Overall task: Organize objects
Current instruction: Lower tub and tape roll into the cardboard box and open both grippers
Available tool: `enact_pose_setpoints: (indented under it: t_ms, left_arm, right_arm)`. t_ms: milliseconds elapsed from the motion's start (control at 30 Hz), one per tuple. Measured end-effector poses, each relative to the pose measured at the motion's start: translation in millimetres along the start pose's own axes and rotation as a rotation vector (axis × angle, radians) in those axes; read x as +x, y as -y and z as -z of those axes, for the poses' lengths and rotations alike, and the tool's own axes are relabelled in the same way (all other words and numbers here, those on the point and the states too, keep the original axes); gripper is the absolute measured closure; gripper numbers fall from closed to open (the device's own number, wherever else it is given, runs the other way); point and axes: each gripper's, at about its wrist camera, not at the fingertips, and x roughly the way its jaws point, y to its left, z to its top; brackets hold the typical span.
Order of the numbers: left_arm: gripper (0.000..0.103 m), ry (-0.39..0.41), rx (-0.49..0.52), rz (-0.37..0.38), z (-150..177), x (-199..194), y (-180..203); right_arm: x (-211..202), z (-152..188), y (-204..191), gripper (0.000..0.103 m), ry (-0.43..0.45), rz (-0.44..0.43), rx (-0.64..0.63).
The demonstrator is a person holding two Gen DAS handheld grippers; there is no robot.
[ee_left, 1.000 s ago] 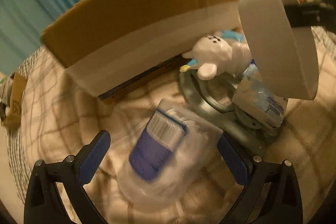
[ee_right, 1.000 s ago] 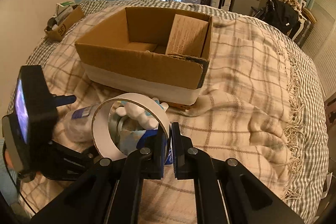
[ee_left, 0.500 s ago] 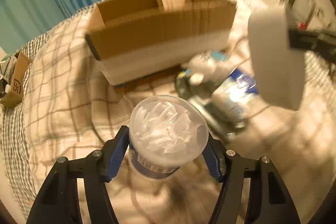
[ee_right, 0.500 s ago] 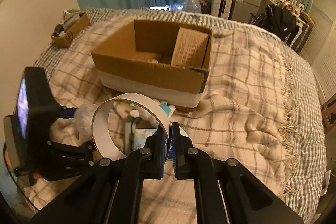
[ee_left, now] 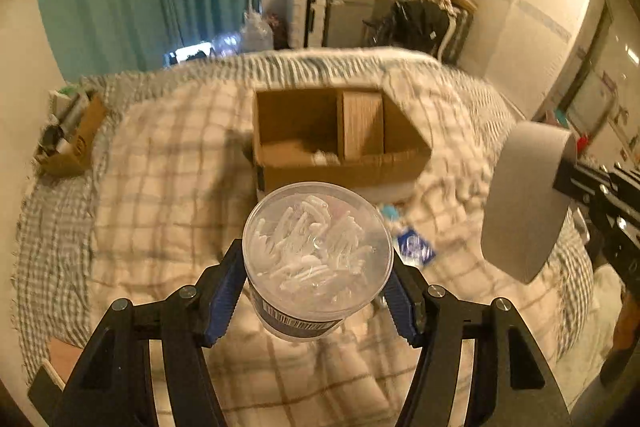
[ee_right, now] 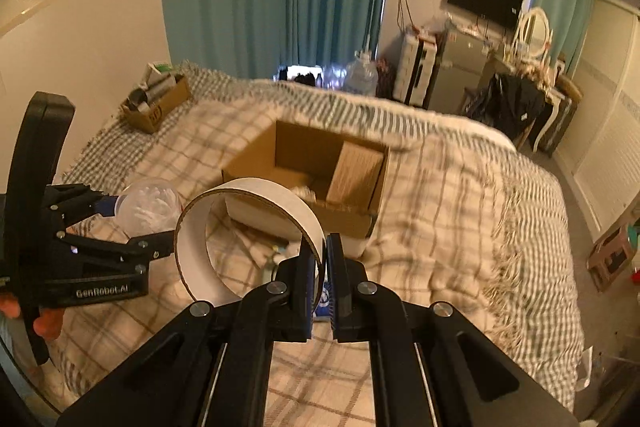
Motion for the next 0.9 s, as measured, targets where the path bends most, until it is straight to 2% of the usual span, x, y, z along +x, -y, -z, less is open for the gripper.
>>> enact_pose_setpoints:
  t_ms: [200,333,433,533,633,767,900]
  left_arm:
    - [0.037,0.11,0.003,-0.001,-43.6,-24.9,2.3]
    - [0.038,0.17,0.013,0.005,-78.8,-21.5,5.2]
    - [0.038,0.182,0.029,0.031,-103.6,-8.2,7.9]
    - [0.038,0.178,0.039,0.016,-125.2,21.8,8.6]
    - [0.038,0.131,0.034,0.02,-137.7,65.7,7.8]
    - [0.038,0.045,0.044,0.012,-140.7,129.7,8.7]
    - [0.039,0.012,0.064,0.002,-130.8,161.7,13.5]
  right_arm:
    - [-6.4,-41.1,9.1,0.098,0.058,0.017,-0.021]
    - [17.7,-73.8,27.1,0.098,0.07,0.022,0.001]
    - [43.6,-94.3,41.3,0.098,0.065,0.025,0.022]
    - [79.2,-110.7,56.9,0.098,0.047,0.019,0.046]
    - [122.7,-116.1,71.9,0.098,0.007,0.007,0.078]
    - [184.9,-102.8,83.9,0.098,-0.091,-0.009,0.109]
    - [223.2,-81.1,88.9,0.098,-0.165,-0.027,0.111]
